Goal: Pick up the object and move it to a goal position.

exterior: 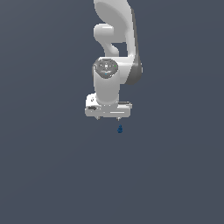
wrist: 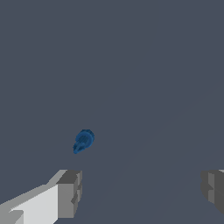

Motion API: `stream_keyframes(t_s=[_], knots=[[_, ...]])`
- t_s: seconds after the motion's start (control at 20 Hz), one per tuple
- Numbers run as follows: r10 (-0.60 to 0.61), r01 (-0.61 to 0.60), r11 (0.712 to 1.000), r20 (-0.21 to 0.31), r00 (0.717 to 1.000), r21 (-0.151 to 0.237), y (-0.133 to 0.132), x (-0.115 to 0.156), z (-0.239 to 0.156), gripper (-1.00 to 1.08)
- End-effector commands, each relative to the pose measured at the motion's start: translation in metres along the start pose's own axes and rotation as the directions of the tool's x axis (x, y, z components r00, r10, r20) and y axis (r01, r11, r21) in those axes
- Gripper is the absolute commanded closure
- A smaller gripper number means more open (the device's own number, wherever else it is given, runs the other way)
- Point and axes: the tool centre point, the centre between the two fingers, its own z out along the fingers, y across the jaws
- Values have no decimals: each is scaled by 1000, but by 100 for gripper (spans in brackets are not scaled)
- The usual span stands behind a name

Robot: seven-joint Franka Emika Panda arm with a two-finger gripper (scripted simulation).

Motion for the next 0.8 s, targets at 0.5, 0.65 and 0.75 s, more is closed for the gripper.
stream_keyframes(t_s=[0.5,0.65,0.75], knots=[[-21,21,1000,16,1000,-22,14,1,0,-92],[-22,22,1000,15,1000,-21,13,1,0,-92],[-32,32,999,14,999,-21,12,1,1,-92]])
